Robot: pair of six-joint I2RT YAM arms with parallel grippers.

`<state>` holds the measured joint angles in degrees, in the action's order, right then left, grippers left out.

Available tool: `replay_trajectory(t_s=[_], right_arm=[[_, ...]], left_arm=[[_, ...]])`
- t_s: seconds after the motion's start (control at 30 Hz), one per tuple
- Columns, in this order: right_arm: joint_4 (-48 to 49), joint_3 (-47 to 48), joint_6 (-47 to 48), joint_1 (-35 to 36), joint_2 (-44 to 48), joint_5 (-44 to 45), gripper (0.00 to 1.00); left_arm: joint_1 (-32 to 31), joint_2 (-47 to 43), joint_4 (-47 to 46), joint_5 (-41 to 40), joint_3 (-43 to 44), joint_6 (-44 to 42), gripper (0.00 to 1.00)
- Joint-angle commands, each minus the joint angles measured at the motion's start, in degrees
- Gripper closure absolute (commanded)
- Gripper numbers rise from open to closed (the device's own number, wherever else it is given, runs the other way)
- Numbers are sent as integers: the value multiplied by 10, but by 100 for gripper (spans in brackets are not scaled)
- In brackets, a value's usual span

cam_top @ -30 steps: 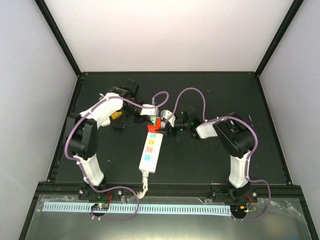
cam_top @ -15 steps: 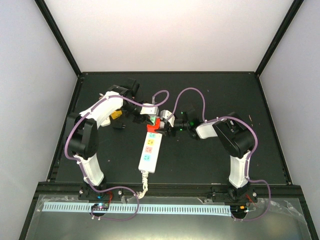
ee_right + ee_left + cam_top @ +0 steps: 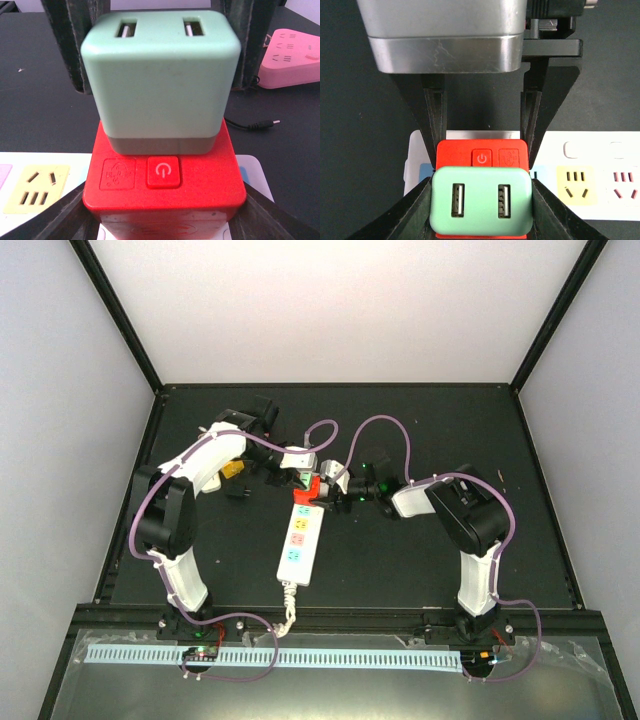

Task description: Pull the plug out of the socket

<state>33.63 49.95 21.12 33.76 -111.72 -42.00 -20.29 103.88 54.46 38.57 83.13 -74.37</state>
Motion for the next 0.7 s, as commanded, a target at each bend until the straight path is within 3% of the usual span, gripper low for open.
replay_trajectory(t_s=[0.0,0.2,0.67], right_arm=[[-46,-10,7,0,-22,13,99],[-51,-7,5,0,-23,12,99],[-52,-7,3,-1,-22,12,99]], left_arm=[[-3,-35,14,66,21,-4,81],[-9,-59,-27,67,-16,-4,81],[-10,-71,-24,70,-15,-10,81]])
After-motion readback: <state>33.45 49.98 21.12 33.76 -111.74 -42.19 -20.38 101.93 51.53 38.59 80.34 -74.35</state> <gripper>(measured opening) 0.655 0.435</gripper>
